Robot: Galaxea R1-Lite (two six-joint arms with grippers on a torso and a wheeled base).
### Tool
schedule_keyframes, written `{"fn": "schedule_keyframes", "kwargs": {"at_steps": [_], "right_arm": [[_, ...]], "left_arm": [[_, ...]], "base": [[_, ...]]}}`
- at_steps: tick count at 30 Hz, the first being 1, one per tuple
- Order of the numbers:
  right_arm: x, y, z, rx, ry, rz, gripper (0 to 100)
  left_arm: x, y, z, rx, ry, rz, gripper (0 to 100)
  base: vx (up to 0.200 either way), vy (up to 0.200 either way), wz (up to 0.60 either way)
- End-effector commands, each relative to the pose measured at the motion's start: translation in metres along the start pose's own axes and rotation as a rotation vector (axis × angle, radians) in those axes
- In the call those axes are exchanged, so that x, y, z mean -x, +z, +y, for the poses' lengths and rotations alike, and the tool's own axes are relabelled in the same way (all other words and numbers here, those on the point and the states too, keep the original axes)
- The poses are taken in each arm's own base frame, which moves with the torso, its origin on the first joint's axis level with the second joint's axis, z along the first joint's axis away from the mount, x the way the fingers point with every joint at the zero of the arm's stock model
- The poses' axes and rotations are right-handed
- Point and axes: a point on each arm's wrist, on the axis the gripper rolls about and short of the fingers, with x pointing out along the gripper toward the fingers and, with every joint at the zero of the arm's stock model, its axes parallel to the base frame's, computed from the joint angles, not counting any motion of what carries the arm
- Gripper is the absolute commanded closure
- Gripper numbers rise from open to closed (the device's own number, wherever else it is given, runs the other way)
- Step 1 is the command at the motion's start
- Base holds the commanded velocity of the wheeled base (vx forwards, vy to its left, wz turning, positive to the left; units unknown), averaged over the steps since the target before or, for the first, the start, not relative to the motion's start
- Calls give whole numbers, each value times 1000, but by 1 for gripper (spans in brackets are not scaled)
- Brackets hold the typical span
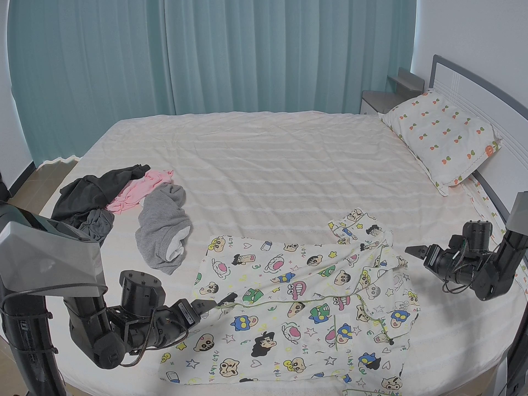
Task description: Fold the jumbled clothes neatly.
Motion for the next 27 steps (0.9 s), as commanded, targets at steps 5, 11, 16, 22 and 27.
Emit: {"fn": "schedule_keyframes", "kwargs": {"at_steps": [5,11,16,22,27], "right_arm": [[31,-52,12,-3,75,66,0],[26,-59,8,1,69,74,0],[27,-59,7,0,69,78,0],[26,-61,9,6,75,85,0],[27,-63,9,5,71,94,0]], "left_arm": [[-10,-13,13,-132,240,45,0],[-17,-13,15,-140,271,26,0],[-17,-14,19,-153,313,12,0],[-13,-18,25,-174,374,51,0],[-3,-21,28,-171,421,92,0]], "base": [[0,0,0],[0,0,0],[0,0,0],[0,0,0],[0,0,0]]}}
